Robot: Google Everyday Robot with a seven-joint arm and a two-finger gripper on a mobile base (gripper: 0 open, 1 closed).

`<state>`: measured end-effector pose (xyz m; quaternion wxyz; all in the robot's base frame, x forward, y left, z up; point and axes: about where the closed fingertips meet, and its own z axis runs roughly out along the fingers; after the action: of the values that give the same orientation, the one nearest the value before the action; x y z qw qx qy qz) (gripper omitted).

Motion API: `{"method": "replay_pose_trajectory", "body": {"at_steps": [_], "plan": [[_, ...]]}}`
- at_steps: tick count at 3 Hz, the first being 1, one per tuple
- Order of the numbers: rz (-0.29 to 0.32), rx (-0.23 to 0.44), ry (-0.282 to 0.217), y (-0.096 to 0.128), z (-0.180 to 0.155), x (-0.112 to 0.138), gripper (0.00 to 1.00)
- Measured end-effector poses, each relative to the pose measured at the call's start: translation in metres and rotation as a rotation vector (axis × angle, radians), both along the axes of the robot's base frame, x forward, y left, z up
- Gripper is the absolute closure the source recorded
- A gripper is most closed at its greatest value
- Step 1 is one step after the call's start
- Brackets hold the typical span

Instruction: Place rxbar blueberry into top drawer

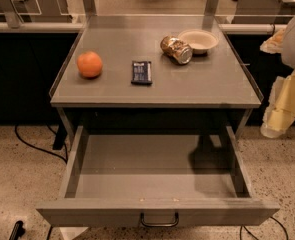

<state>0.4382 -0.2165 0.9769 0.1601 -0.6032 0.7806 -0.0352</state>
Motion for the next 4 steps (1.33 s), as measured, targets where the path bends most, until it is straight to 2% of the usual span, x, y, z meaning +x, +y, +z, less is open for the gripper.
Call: {"method": "replay_pose_trajectory", "body": {"at_steps": [1,2,3,4], "plan": [[0.000,0.000,0.000,0.000,0.000,0.000,0.00],[0.009,0.022,-0.018,0.011,-0.006,0.020,0.00],[0.008,0.128,-0.059,0.040,-0.026,0.062,0.00],[0.003,0.226,-0.137,0.071,-0.033,0.127,0.00]]}}
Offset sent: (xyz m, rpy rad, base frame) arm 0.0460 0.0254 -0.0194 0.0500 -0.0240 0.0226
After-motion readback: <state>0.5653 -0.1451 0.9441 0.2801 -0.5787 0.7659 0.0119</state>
